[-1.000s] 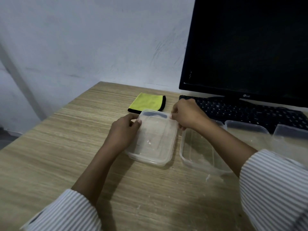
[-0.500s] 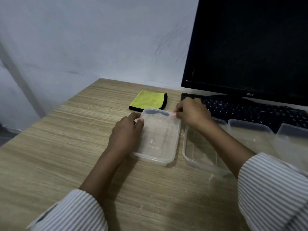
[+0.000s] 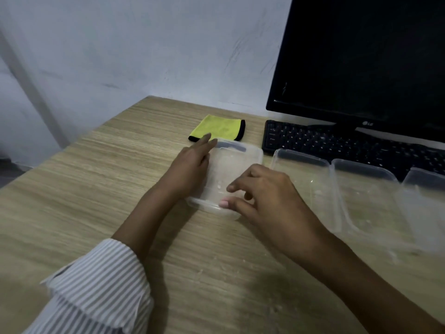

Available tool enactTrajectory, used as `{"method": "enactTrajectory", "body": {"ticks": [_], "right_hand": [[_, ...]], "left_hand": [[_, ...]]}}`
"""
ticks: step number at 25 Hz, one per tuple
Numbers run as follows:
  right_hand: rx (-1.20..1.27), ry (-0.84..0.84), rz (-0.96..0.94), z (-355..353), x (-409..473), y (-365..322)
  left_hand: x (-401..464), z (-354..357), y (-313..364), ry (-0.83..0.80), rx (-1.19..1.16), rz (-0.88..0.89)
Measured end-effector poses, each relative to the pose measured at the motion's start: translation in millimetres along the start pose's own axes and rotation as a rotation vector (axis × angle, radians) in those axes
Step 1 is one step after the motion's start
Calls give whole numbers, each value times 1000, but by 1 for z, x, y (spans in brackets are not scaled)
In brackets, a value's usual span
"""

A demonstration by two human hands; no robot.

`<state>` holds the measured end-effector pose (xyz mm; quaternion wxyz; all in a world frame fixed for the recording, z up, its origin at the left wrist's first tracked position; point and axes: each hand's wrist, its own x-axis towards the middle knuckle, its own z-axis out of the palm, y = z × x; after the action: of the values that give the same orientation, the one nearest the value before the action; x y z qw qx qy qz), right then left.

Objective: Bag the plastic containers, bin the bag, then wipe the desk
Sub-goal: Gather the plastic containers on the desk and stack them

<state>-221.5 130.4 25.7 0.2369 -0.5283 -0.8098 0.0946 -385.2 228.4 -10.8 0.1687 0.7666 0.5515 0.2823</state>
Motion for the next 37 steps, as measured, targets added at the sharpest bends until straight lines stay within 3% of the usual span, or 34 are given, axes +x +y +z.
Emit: {"method": "enactTrajectory", "body": {"ticks": [6, 11, 15, 19, 25, 28, 37], "right_hand": [[314, 76, -17, 18, -13, 9], [235, 158, -43, 29, -18, 16], [394, 148, -15, 29, -18, 15], [243, 187, -74, 23, -21, 15], [355, 311, 56, -1, -28, 11], [352, 365, 140, -22, -48, 21], [187, 590, 512, -97, -167, 96]], "left_hand": [[4, -3, -1, -27, 23, -15], [4, 3, -3, -3, 91, -7], [7, 0, -2, 10, 161, 3], [2, -6, -2, 32, 5, -30], [-8, -15, 18, 262, -87, 61], [-22, -9, 51, 297, -185, 91], [-63, 75, 203, -24, -373, 414]]}}
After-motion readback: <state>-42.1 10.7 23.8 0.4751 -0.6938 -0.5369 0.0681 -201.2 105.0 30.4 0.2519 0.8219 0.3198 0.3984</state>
